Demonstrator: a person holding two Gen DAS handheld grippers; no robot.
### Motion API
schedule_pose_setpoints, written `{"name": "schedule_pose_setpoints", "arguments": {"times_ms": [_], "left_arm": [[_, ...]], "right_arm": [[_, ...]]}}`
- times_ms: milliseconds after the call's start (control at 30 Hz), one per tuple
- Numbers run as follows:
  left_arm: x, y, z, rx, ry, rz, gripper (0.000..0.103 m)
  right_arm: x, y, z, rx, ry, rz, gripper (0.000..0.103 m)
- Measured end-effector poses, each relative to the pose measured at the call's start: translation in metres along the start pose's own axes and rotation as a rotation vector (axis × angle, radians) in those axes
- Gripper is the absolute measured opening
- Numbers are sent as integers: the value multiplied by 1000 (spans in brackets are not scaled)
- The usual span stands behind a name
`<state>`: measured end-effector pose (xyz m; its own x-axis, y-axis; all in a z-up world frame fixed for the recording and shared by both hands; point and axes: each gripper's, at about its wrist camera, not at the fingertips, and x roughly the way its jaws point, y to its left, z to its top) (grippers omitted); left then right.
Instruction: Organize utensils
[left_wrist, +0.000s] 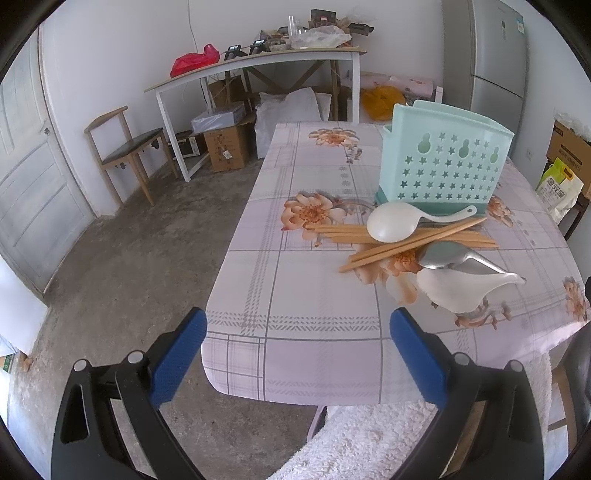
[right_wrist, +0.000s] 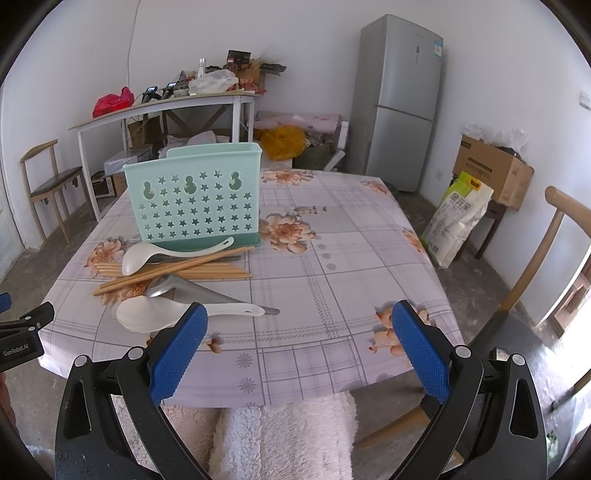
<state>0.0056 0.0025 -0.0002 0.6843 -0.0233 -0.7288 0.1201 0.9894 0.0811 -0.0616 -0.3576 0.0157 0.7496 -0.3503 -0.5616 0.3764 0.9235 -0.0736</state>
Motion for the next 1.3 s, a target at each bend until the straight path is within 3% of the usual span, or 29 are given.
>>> {"name": "schedule_pose_setpoints", "arguments": {"times_ms": [900, 1300], "left_arm": [[5, 4, -6, 4, 6, 11, 97], [31, 7, 10, 25, 31, -13, 97]], "right_arm": [[1, 0, -2, 0, 8, 5, 95], [13, 2, -5, -12, 31, 30, 95]]}}
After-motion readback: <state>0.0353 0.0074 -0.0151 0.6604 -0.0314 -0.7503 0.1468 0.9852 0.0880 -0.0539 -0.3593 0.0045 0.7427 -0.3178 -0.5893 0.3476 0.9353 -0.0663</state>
